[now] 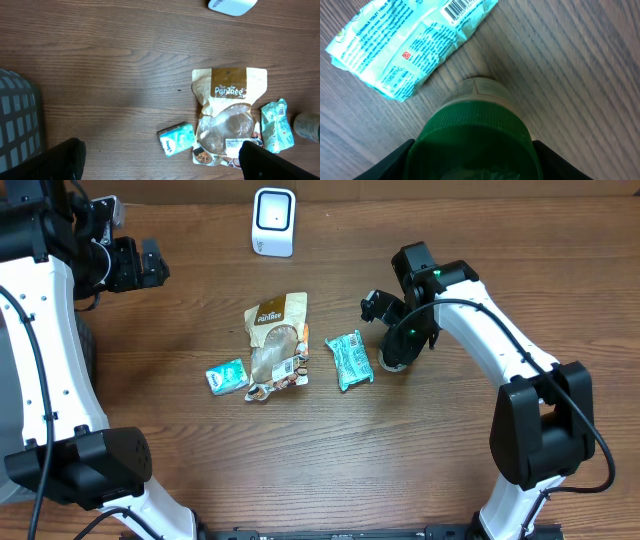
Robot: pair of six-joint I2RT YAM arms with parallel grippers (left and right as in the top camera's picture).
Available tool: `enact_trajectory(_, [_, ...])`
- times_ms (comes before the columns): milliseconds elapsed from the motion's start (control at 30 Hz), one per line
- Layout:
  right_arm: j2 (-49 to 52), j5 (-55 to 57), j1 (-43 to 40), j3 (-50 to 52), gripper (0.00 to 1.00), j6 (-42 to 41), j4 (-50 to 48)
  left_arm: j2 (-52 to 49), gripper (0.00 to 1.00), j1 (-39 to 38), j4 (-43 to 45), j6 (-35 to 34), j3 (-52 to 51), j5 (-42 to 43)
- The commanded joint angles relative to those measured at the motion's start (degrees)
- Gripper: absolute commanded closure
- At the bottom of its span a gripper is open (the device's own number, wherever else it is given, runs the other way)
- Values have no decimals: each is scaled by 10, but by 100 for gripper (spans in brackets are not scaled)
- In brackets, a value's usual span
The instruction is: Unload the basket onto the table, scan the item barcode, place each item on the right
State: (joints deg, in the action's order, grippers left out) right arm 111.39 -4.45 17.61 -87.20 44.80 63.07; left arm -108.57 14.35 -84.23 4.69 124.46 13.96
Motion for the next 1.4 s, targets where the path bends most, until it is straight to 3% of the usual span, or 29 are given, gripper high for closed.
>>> enact_trajectory(0, [-10,-2,-4,5,36,9,-14,1,1,2,1,9,0,5])
enact_trajectory(167, [-10,-14,-11,5,24,-113,-29,1,0,2,1,9,0,5])
enact_trajectory(367, [-10,-59,-22,6,24,-226,-35,1,1,2,1,9,0,5])
enact_trajectory(800, [-9,-62,-23,61,20,-224,-55,1,1,2,1,9,0,5])
enact_trajectory(1000, [-9,-62,-23,60,22,-226,-59,1,0,2,1,9,0,5])
enact_trajectory(1100, [-9,-62,-23,55,28,-226,-58,1,1,2,1,9,0,5])
enact_trajectory(1367, [-9,-62,-23,34,29,-254,-58,1,0,2,1,9,0,5])
